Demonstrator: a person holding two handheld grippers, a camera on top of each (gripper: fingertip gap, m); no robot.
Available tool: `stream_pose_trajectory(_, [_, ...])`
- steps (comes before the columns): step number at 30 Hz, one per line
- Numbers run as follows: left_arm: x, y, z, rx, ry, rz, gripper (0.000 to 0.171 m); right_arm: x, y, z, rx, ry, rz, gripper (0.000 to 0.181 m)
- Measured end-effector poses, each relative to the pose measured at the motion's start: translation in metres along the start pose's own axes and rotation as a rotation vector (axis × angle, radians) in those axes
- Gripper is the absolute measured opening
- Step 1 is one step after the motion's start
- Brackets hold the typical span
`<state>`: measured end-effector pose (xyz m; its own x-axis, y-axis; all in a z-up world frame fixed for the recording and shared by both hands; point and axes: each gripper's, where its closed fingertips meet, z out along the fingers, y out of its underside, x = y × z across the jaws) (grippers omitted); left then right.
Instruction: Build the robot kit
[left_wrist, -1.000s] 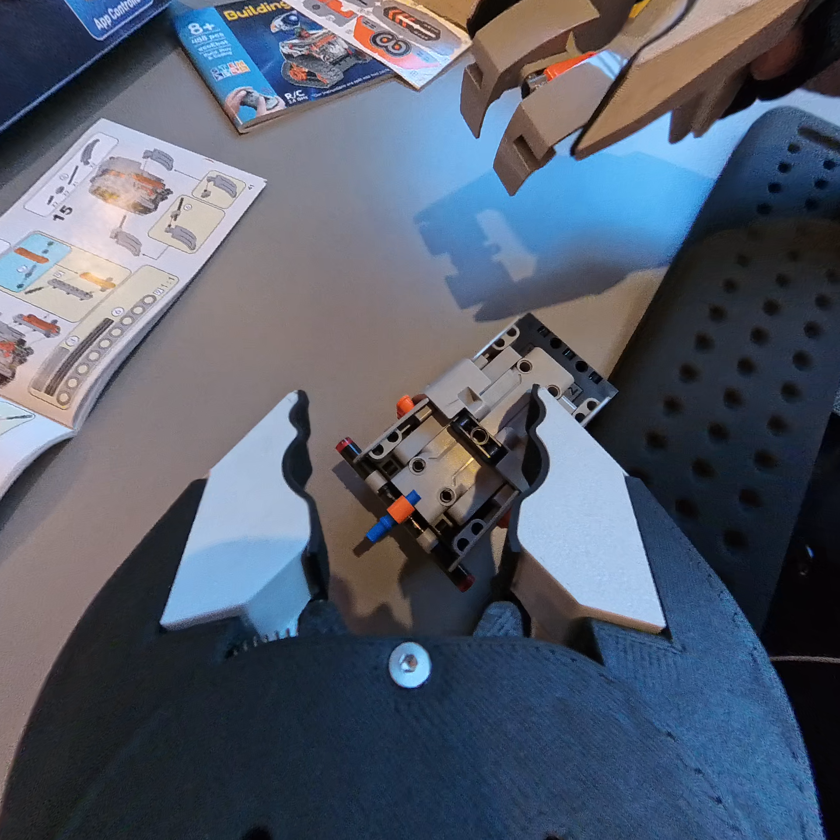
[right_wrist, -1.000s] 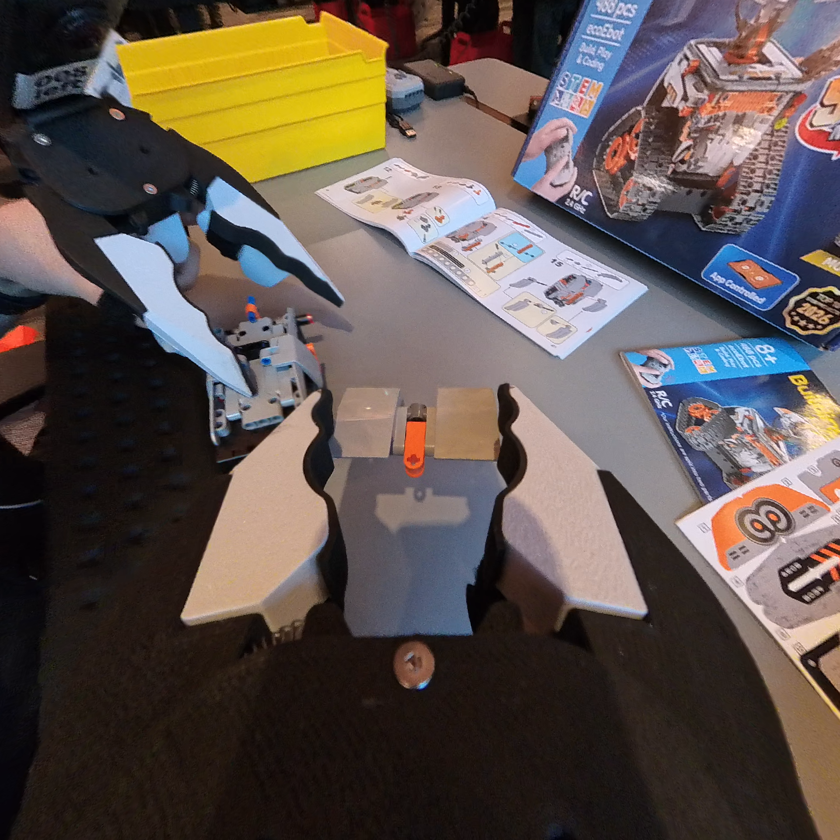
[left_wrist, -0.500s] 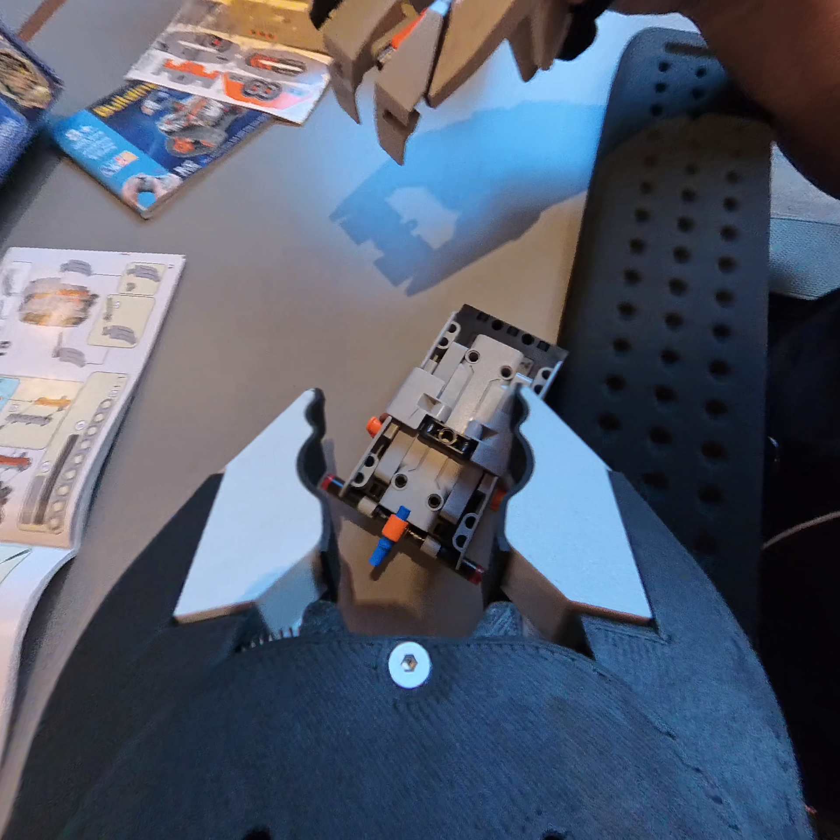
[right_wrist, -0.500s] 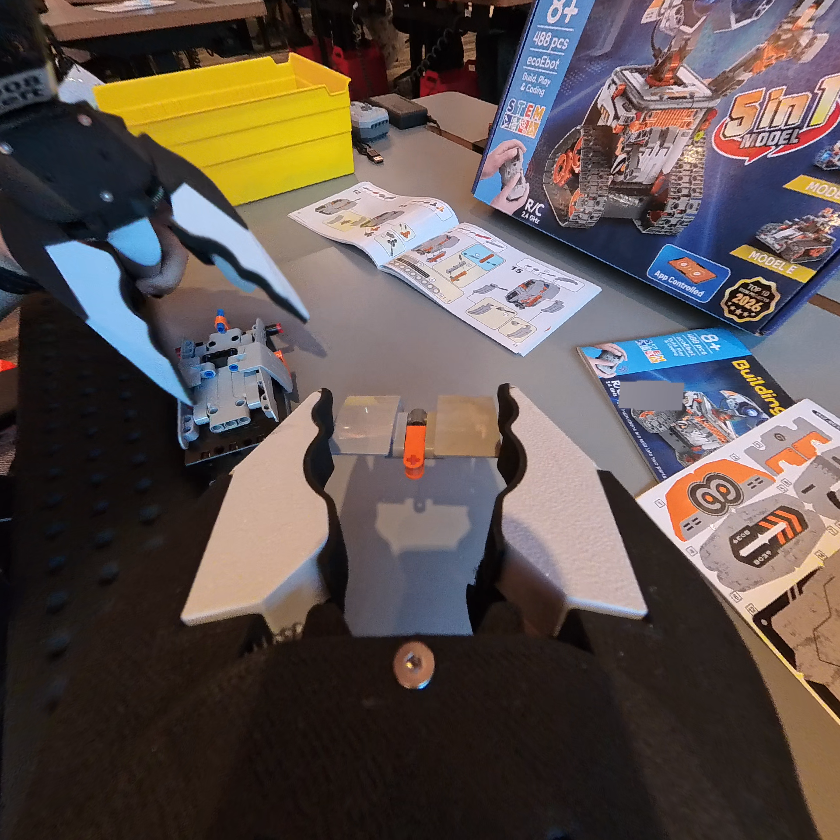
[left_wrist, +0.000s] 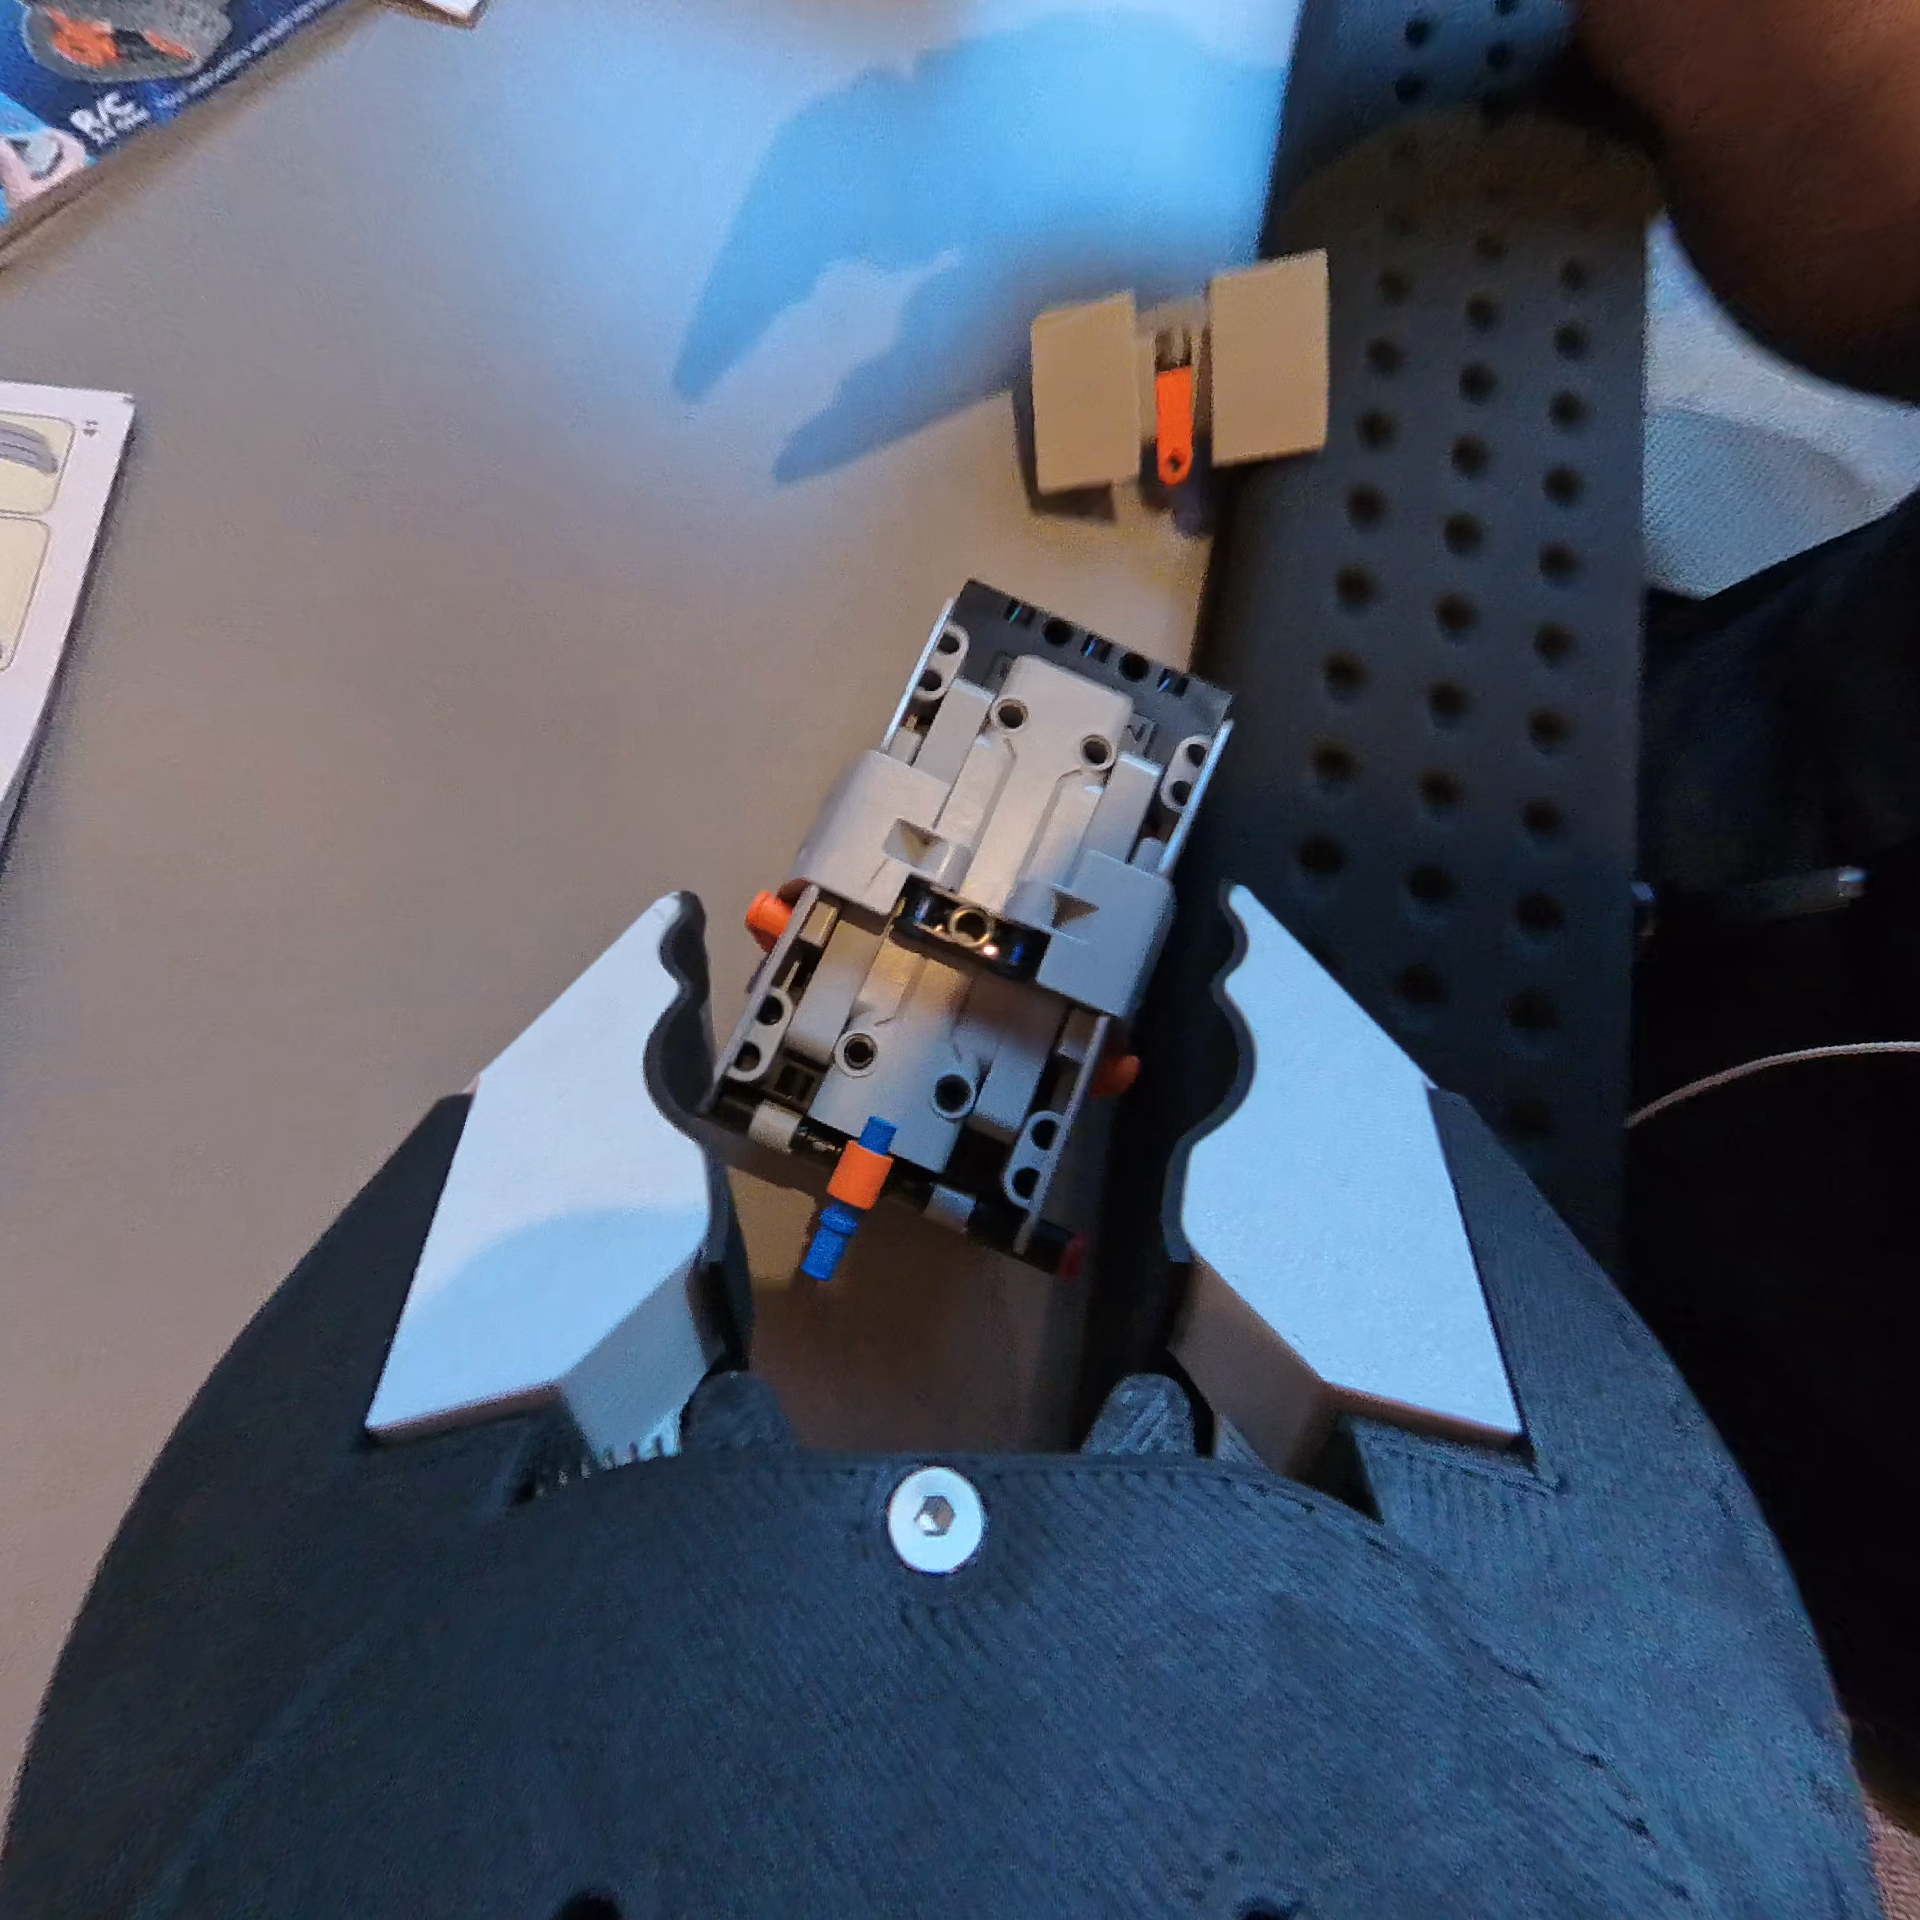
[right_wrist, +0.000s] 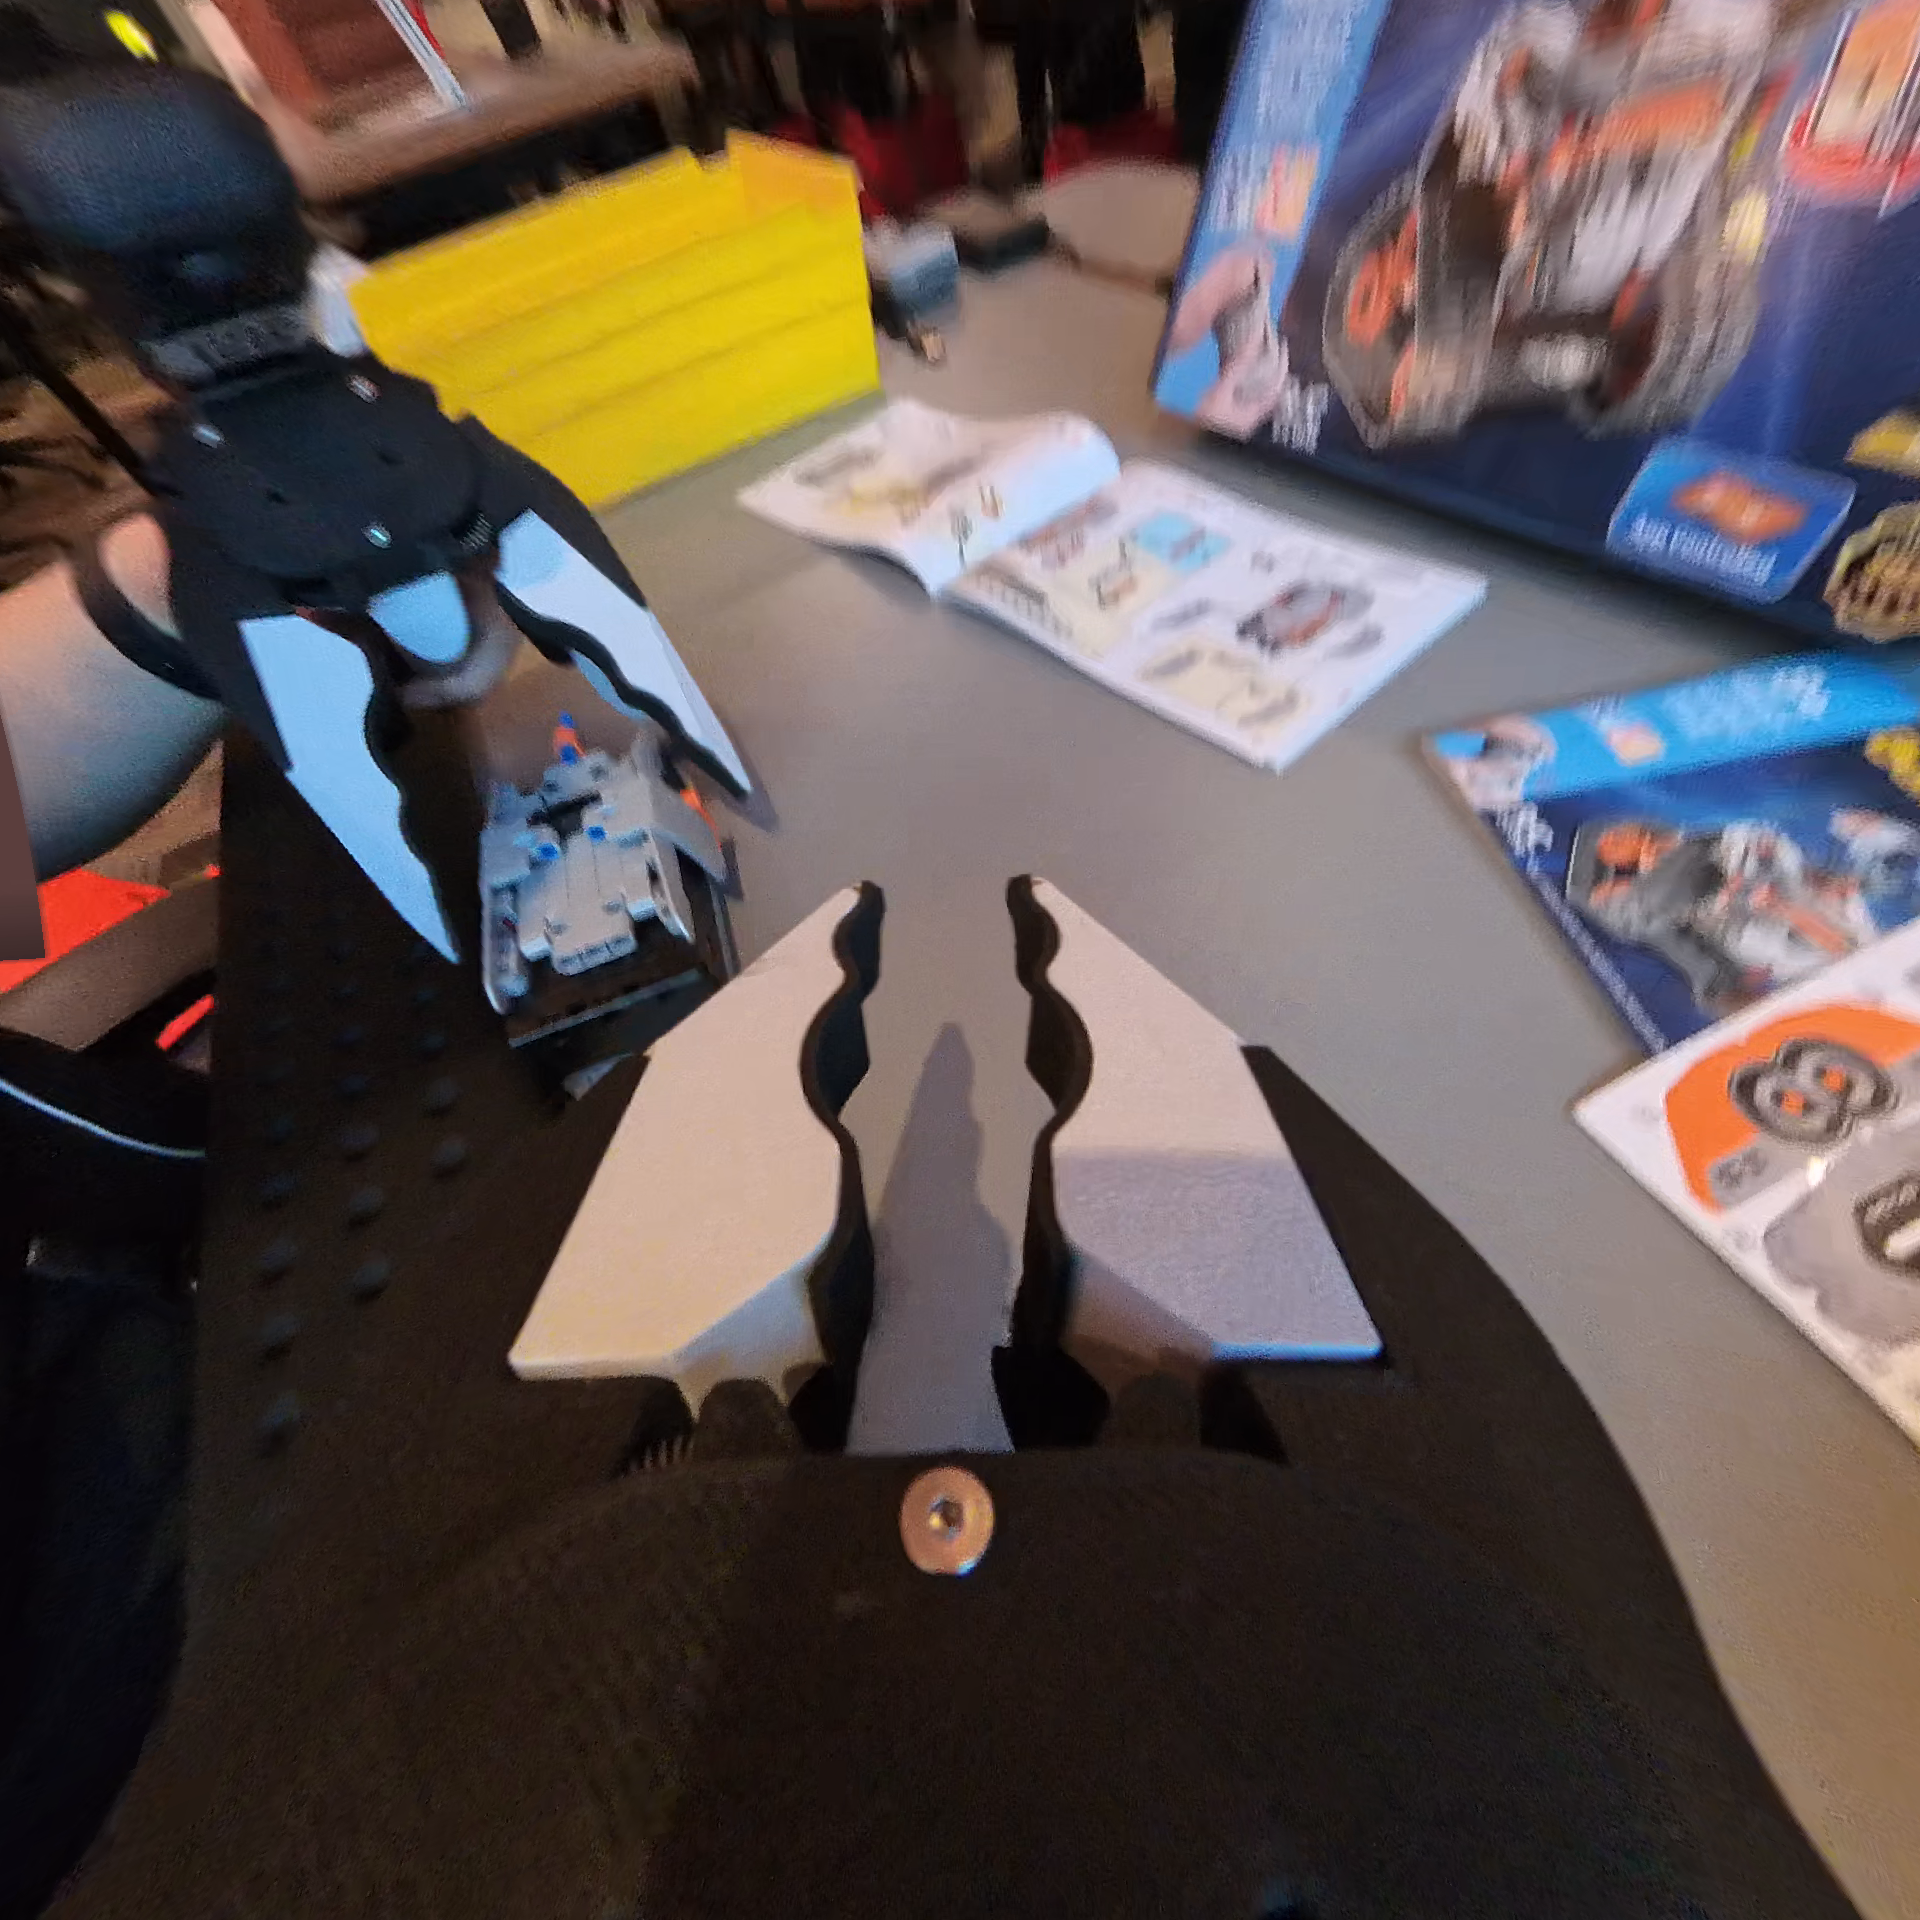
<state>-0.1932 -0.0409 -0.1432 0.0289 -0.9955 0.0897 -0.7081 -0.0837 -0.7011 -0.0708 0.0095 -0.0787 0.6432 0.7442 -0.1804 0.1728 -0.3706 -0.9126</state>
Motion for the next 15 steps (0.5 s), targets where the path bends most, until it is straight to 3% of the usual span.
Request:
stream_pose_trajectory(4, [-0.009, 0.007, 0.009, -0.025, -0.062, 0.008, 0.091, -0.003, 0.034, -0.004, -0.174, 0.058, 0.081, 0.047])
stream_pose_trajectory(8, [-0.026, 0.010, 0.004, -0.031, -0.091, -0.027, 0.092, -0.037, 0.055, -0.015, -0.268, 0.036, 0.256, 0.074])
stream_pose_trajectory(10, [-0.038, 0.011, 0.001, -0.027, -0.102, -0.037, 0.092, -0.051, 0.074, -0.020, -0.374, 0.036, 0.147, 0.075])
stream_pose_trajectory(12, [-0.050, 0.012, -0.002, -0.028, -0.115, -0.054, 0.092, -0.043, 0.085, -0.023, -0.427, 0.097, 0.030, 0.076])
stream_pose_trajectory(15, [-0.070, 0.009, -0.006, -0.037, -0.211, -0.068, 0.106, -0.033, 0.096, -0.026, -0.516, 0.143, 0.087, 0.077])
